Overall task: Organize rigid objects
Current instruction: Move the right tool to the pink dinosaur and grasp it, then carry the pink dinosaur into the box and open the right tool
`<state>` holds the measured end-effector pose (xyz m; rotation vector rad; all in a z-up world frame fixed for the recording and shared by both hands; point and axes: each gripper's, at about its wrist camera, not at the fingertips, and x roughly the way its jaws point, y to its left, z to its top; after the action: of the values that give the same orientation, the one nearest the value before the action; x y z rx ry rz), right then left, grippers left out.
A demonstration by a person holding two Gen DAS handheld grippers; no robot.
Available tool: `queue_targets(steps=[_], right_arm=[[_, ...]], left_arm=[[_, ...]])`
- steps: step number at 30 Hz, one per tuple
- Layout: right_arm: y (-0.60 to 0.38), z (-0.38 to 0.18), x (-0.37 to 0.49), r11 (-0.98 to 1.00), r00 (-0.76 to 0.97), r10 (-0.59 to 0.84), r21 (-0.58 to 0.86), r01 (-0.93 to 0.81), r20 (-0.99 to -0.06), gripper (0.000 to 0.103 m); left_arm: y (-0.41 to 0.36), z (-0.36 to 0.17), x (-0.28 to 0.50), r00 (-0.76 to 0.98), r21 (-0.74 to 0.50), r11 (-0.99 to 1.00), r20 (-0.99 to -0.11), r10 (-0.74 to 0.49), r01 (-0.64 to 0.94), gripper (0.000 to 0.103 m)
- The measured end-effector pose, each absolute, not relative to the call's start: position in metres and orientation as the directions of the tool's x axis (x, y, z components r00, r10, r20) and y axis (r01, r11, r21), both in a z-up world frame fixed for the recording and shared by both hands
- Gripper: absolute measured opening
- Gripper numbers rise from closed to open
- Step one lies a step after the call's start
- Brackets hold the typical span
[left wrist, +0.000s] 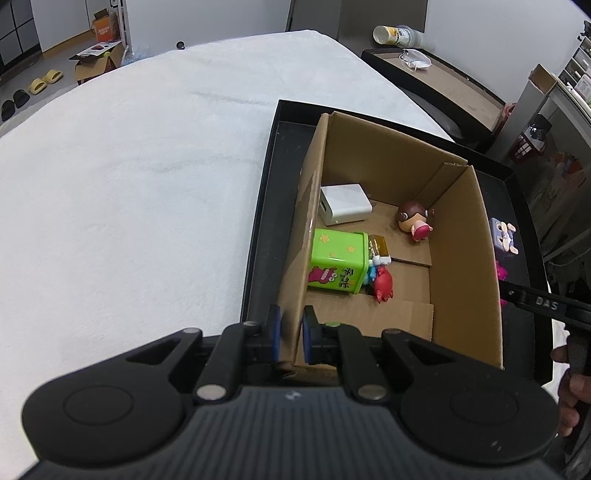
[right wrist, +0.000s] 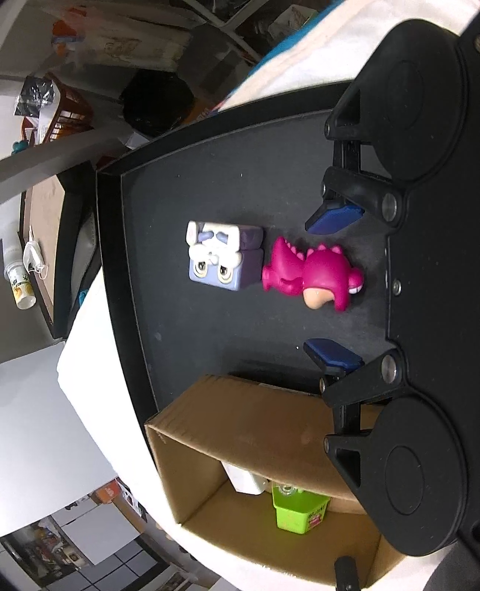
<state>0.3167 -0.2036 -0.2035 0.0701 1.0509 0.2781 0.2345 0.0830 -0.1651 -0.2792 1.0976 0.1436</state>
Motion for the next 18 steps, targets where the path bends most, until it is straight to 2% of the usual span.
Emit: queue_targets(steps=[12,14,15,18], right_arm=[[-0.186,-0.219,0.317,0.979,0.482,0.167,0.087,-0.183,-0.860,0.062],[-0.187,-0.222,0.317,0.979,0.465,0.167,0.088,-0.186,-0.869,0.051],[-0.187,-0.223,0.318,0.979,0.458,0.167,0.090,-0.185,-0.873,0.040],[-0.190,-0.216,0.314,0.983,0.476,0.141,0.066,-0.171,-0.868,0.039]], left_arm=[[0.083,-0.165,0.235,0.452,-0.156,0.954,-0.892,-0.025,-0.255,0.011],[0.084,-0.165,0.234,0.453,-0.159,0.954,-0.891,-0.027,-0.255,0.011],[0.084,-0.165,0.234,0.454,-0.160,0.954,-0.891,-0.028,-0.255,0.011],[0.084,-0.166,0.233,0.456,-0.163,0.953,-0.889,-0.030,-0.256,0.011]])
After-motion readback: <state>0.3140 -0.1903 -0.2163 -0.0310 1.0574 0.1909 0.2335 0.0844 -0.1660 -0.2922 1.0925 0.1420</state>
